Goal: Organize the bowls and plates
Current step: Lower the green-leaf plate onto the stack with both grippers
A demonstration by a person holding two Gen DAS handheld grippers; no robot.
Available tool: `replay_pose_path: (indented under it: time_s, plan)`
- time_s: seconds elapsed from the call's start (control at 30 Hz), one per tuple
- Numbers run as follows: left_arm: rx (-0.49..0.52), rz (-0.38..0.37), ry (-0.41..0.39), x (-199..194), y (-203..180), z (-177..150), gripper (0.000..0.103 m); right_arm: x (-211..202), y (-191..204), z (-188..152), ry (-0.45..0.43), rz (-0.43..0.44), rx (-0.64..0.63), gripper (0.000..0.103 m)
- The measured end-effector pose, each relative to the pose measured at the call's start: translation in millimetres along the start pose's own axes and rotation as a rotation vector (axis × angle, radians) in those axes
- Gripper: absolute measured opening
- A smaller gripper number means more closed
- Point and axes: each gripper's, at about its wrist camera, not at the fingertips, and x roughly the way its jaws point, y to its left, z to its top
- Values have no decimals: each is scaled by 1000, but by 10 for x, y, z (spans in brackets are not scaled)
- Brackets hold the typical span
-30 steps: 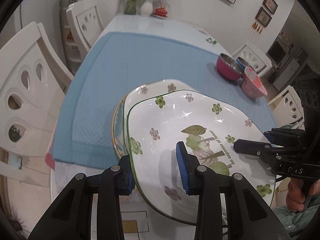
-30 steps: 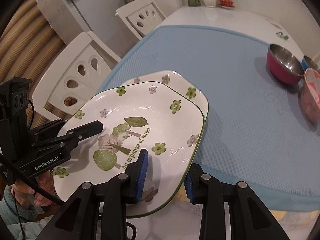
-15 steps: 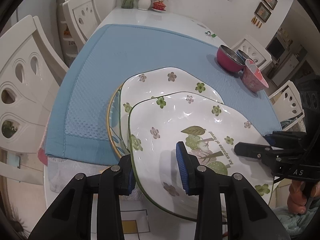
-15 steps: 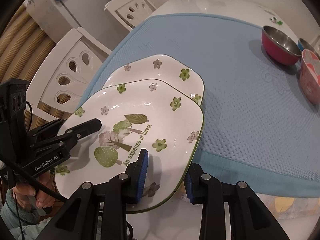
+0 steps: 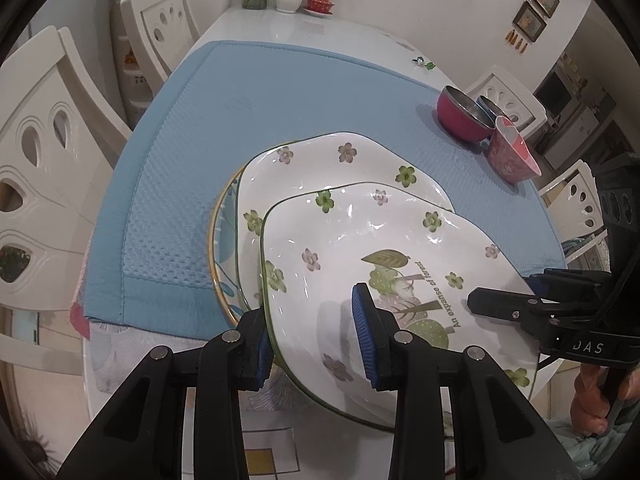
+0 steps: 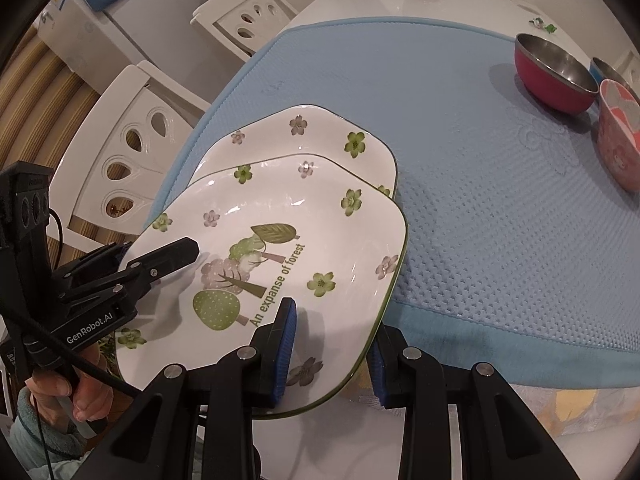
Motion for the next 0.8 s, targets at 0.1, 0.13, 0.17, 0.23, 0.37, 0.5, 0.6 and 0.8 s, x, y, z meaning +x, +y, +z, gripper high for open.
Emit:
replay_pose_path:
  time_s: [0.1,0.13,0.17,0.23,0.37,0.5,0.6,0.8]
  plan:
    - [-13,-4,3,8,16,18,31,20,-4,15,11,-2,1,32]
    - [-21,-8,5,9,28,27,31,33,0,26,14,-2,4,32]
    - [-28,-10,5,9,35,36,31,45,-2,35,17,-1,8,32]
    - [-41,-15,2,9,61,51,31,54,-17,43,21,10,20,32]
    - [-59,-14,-5,10,92,83,31,41,-15,45,19,6,18,32]
    - [-94,-3,-23,-22,146,118,31,23,-14,36,12,13,19,32]
    - [-101,52,-38,-57,183,149,34,-10,1,29,2,24,9,32]
    - [-113,64,-70,-126,256,190,34,-11,36,8,8,28,-2,32]
